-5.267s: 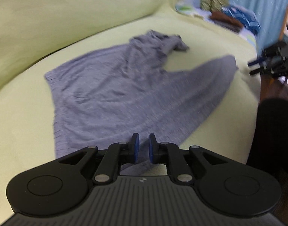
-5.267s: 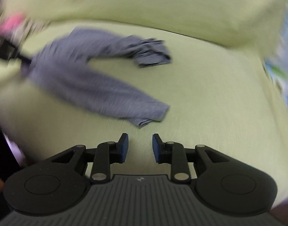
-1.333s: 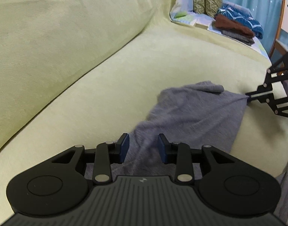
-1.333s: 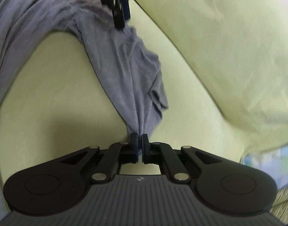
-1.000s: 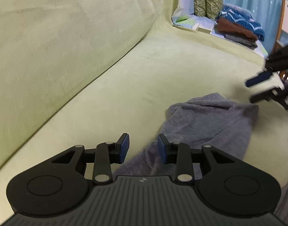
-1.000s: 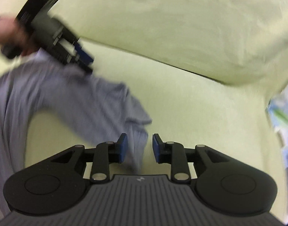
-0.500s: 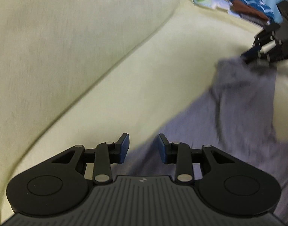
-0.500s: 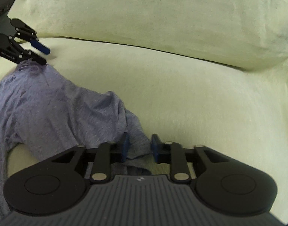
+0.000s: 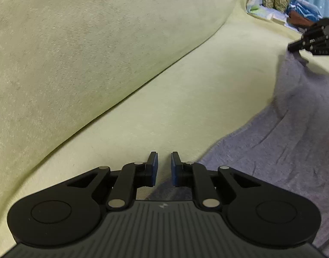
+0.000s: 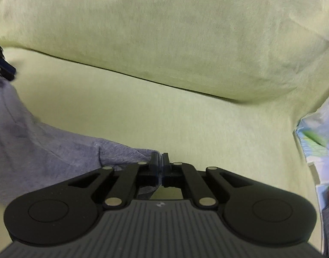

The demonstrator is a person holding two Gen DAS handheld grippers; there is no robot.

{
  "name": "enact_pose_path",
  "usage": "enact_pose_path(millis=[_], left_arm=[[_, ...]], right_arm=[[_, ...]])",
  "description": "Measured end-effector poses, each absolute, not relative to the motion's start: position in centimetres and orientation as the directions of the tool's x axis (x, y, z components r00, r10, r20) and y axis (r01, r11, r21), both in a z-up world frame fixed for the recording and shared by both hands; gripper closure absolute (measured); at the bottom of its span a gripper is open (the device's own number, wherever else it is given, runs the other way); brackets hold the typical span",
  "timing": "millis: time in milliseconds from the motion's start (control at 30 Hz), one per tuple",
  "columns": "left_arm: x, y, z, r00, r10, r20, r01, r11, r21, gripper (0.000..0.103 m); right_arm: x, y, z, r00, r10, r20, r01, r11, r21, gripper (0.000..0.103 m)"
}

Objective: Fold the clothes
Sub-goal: 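Drag the shirt across the seat with the right gripper while the left gripper holds its edge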

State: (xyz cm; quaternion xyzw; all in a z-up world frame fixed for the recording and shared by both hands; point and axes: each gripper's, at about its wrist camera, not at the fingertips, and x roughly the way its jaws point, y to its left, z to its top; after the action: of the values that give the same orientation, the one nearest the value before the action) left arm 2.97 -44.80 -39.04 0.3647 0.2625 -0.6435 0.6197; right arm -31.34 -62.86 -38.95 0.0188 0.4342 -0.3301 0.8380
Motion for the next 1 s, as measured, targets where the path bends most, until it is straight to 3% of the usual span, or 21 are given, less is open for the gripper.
enact_pose_path(millis=[200, 467, 567, 600, 667, 833, 1000], left_arm=[[6.1, -43.0, -37.0, 0.023, -0.615, -0.788, 0.995, -0.061, 0.077, 0.067], [6.2, -42.3, -38.0, -0.059, -0.529, -0.847, 0.985, -0.167, 0.036, 0.065], [5.5, -42.4, -38.8, -0.078, -0.508, -0.858, 0.981, -0.191, 0.023, 0.074], [5.4, -42.5, -38.7, -0.083, -0.51, -0.856, 0.982, -0.189, 0.018, 0.084], [5.3, -42.5, -38.6, -0.057, -0.527, -0.848, 0.984, -0.175, 0.043, 0.1], [6.5, -42.5, -38.6, 0.054, -0.578, -0.814, 0.993, -0.057, 0.107, 0.103], [6.2, -42.5, -38.9, 0.018, -0.585, -0.811, 0.995, -0.071, 0.073, 0.103]], right_arm=[[-32.8, -62.3, -39.4, 0.307, -0.59, -0.747, 0.617, 0.721, -0.315, 0.103], [-33.9, -62.5, -40.1, 0.249, -0.604, -0.757, 0.671, 0.671, -0.315, 0.103], [-34.8, -62.6, -40.0, 0.265, -0.586, -0.766, 0.686, 0.672, -0.277, 0.102], [-35.0, -62.5, -39.7, 0.278, -0.594, -0.755, 0.693, 0.668, -0.271, 0.091], [-35.9, -62.3, -38.9, 0.286, -0.632, -0.72, 0.727, 0.633, -0.266, 0.084], [-37.5, -61.3, -37.0, 0.371, -0.625, -0.687, 0.754, 0.635, -0.17, 0.084], [-37.3, -60.3, -37.6, 0.418, -0.551, -0.722, 0.691, 0.709, -0.141, 0.077]])
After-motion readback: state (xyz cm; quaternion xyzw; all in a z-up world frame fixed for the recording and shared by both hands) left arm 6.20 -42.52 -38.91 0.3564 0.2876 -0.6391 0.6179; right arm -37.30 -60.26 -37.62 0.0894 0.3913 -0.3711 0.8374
